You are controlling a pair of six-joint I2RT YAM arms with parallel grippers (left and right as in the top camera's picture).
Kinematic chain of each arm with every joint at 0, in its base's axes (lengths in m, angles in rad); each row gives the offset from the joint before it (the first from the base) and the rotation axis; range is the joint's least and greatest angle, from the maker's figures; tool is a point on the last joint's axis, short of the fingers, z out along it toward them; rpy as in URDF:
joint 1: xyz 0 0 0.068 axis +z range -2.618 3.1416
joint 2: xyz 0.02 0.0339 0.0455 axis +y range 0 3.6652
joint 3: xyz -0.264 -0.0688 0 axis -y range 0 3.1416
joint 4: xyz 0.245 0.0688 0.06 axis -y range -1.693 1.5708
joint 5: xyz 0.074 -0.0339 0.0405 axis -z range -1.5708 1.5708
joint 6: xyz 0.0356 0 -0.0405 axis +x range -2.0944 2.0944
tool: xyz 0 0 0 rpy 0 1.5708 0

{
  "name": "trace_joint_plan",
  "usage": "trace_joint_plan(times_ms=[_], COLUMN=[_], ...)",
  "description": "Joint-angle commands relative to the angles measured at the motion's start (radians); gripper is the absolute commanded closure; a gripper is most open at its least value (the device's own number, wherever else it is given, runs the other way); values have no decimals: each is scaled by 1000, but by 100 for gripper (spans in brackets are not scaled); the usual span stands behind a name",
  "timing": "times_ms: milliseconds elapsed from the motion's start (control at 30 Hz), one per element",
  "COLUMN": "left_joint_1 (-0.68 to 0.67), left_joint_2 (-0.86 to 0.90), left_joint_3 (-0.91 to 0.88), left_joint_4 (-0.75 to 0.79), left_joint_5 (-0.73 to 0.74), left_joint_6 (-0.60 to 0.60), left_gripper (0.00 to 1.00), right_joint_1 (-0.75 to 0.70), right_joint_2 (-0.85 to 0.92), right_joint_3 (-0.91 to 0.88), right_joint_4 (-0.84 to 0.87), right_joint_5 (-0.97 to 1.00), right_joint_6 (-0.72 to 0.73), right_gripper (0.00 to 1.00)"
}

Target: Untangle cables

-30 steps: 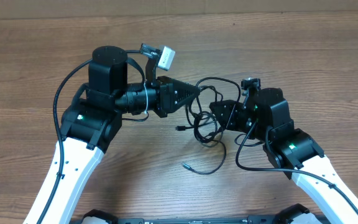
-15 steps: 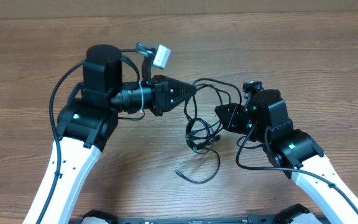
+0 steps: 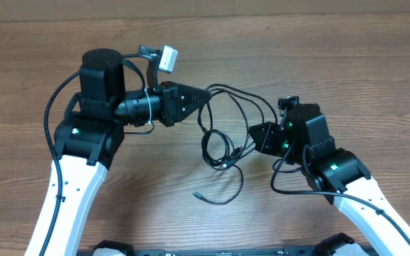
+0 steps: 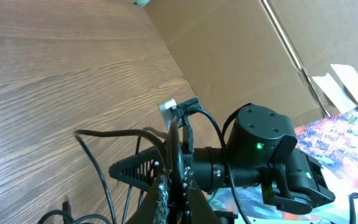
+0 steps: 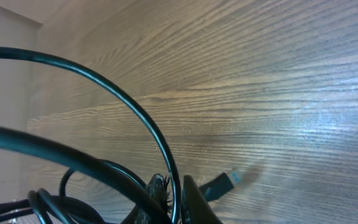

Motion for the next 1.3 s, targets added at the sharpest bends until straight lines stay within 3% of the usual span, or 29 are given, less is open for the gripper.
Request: trace_joint_plan(times_ms=[0,367,400,433,567,733,967,1267], left_joint_1=[17,17,17,17,17,17,17,17], left_joint_2=[-7,-7,-7,-7,-7,-7,-7,-7], left_joint_3=[22,22,22,22,22,22,22,22], left_joint_4=[-11,-109,-114,-119,-128,-129,-163,-190], left_joint_5=[-37,-241,-251,-262,-287,-292,-349,-394], left_joint_6=[28,34,34,34,34,29,-3,-148], left_gripper=[96,96,96,96,96,96,96,96], right_joint_1=[2,2,2,2,2,2,2,2], right_joint_2=[4,4,4,4,4,4,4,4], right_joint_3=[18,18,18,18,18,18,18,18], right_joint_4=[-10,-52,-54,-55,-64,-83,-83,-2], right_joint_5=[18,18,18,18,18,17,-33,-259], right_joint_6=[1,1,1,1,1,1,-12,-201], right_gripper=[93,92,87,76,57,43,40,40])
